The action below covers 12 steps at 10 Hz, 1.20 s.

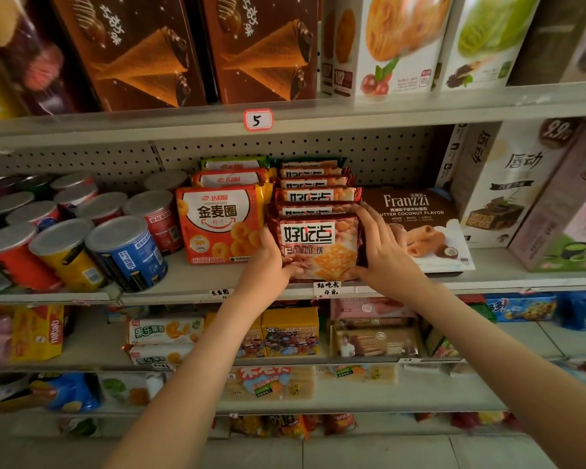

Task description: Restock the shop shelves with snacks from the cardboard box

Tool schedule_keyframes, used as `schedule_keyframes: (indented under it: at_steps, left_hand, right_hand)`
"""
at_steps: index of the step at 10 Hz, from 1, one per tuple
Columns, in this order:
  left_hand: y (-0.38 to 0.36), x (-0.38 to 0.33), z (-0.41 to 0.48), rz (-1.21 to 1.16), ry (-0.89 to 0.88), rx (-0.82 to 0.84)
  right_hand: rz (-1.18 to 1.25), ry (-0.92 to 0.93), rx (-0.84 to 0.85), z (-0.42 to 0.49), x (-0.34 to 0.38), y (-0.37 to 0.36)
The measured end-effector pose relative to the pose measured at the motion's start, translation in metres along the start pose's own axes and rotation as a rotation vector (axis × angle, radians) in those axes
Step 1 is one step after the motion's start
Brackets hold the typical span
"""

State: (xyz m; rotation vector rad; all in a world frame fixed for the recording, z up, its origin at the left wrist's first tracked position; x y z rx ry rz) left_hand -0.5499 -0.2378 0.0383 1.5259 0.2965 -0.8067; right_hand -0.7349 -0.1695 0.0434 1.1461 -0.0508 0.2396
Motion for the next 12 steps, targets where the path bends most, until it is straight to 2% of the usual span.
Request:
schedule_keyframes:
  at_steps: [3, 5, 6, 9, 10, 11, 12]
  left_hand:
    - [0.008, 0.001, -0.005, -0.052, -0.01, 0.136]
    - [0.021, -0.008, -0.007, -0.256, 0.084, 0.067]
    - [0.015, -0.01, -0.006, -0.386, 0.134, 0.045]
    - [0.011, -0.003, -0.005, -0.484, 0.149, 0.048]
    - [0.023, -0.01, -0.007, -0.411, 0.075, -0.282]
    - [0.031, -0.03, -0.015, -0.184, -0.204, -0.543]
    - [0.031, -0.048, -0.02, 0.005, -0.399, -0.656]
  right_hand:
    - [0.094, 0.0, -0.015, -0.005, -0.001, 0.004]
    - [0.174, -0.075, -0.063, -0.002, -0.003, 0.004]
    - [0.293, -0.167, -0.048, -0.001, -0.003, -0.003]
    - [0.422, -0.194, 0.045, 0.006, -0.007, -0.01]
    - [0.459, -0.223, 0.067, 0.007, -0.009, 0.0]
    - [0.511, -0.217, -0.009, 0.007, -0.003, 0.017]
    - [0.414, -0.211, -0.089, 0.011, 0.008, 0.055]
Point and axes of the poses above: each hand's wrist, its own z-axis towards the middle knuckle, its own y-axis out of the back of the hand, x = y × z, the point moved 4 cm from there along z, towards the middle knuckle, and after that the axes turned 7 degrees about y, right-handed, at the moved point
